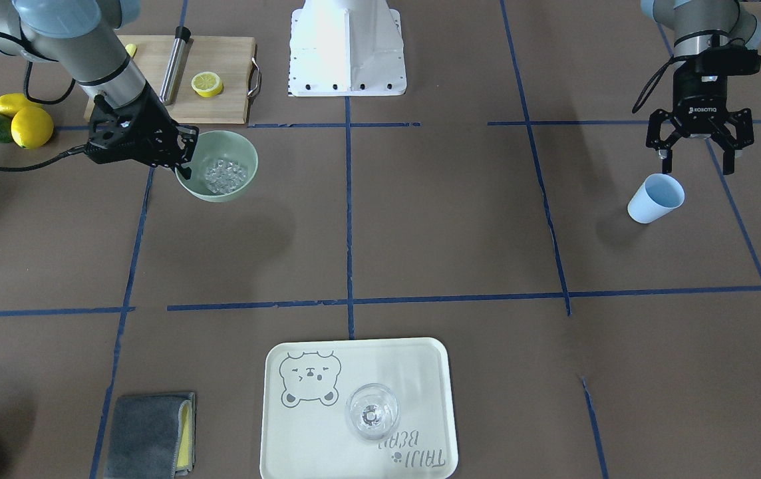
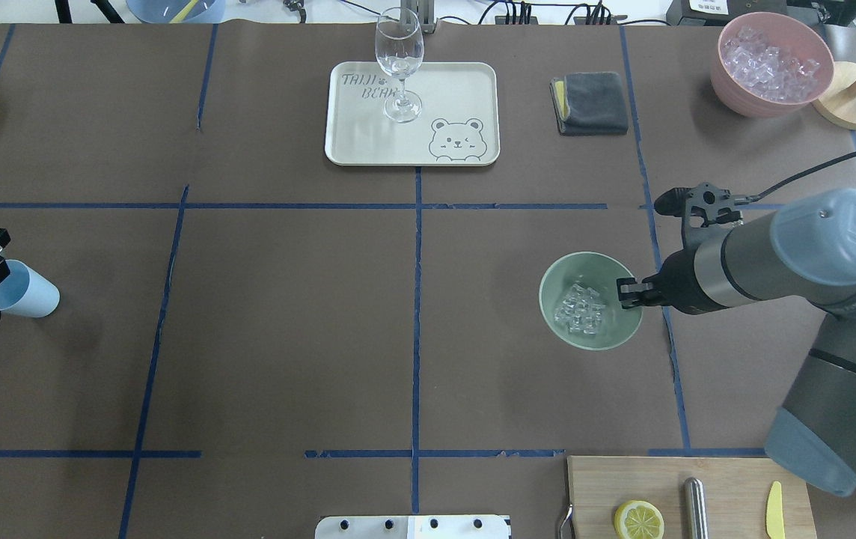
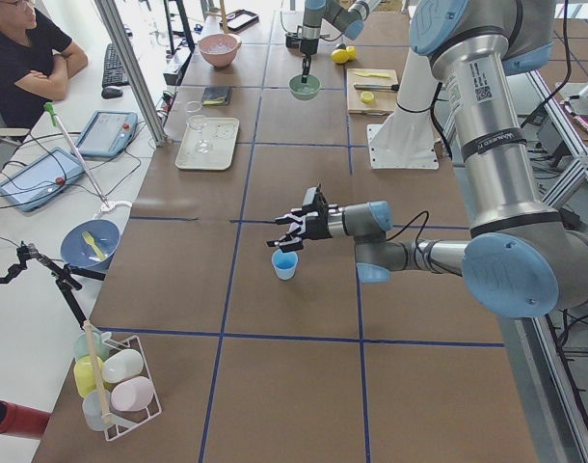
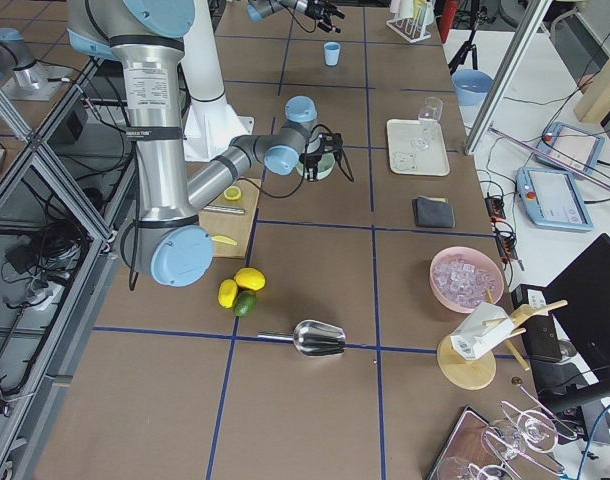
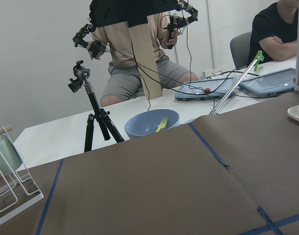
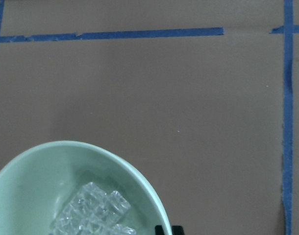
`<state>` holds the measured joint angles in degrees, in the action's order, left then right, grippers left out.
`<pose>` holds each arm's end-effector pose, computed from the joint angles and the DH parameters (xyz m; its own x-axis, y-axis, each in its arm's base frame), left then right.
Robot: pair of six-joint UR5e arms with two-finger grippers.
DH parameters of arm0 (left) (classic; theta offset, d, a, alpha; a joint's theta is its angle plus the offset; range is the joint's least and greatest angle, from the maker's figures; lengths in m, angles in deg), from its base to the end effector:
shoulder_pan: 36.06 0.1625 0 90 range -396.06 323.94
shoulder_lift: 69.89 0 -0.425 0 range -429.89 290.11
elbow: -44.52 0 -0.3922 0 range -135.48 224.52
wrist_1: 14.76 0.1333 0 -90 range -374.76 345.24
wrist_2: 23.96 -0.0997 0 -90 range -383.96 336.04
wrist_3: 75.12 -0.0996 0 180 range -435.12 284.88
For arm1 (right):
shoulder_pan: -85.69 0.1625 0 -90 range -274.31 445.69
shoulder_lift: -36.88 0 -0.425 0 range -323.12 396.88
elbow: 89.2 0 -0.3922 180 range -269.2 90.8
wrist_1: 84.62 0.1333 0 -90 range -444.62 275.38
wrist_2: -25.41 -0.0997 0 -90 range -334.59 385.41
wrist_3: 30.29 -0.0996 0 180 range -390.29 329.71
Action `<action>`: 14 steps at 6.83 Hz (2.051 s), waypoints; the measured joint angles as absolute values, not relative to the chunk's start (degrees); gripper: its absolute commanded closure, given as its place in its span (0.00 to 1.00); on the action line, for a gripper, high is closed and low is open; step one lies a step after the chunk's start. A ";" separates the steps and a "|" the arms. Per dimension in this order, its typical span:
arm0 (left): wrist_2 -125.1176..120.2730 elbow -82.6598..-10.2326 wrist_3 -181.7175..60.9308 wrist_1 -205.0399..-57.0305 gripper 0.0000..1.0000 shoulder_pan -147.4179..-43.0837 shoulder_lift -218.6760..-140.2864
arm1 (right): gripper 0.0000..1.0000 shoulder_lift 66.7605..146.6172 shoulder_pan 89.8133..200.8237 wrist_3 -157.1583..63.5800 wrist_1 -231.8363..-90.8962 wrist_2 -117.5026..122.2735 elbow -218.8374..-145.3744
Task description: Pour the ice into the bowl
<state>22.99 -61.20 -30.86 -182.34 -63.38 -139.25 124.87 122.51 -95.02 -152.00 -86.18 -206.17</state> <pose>0.2098 -0.3349 0.5204 0.8396 0.1553 -0.5205 0.4485 0.3424 0.8256 -0.3363 -0.3725 0.3766 0.5890 -0.0549 0.8063 -0.0829 0.9883 0.1279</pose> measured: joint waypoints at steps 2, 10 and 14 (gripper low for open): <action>27.33 -65.28 -32.05 -170.75 0.00 -68.60 -144.95 | 1.00 132.80 125.11 -89.66 -144.62 -86.44 -204.89; 51.29 -70.11 -46.00 -146.91 0.00 -87.04 -153.62 | 0.00 138.04 147.65 -71.01 -124.85 -104.19 -181.23; 69.50 -67.65 -58.84 -131.57 0.00 -100.65 -159.27 | 0.00 137.42 157.49 -49.03 -144.66 -104.82 -186.21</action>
<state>69.50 -67.65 -58.84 -131.57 -100.65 -159.27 137.42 157.49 -49.03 -144.66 -104.82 -186.21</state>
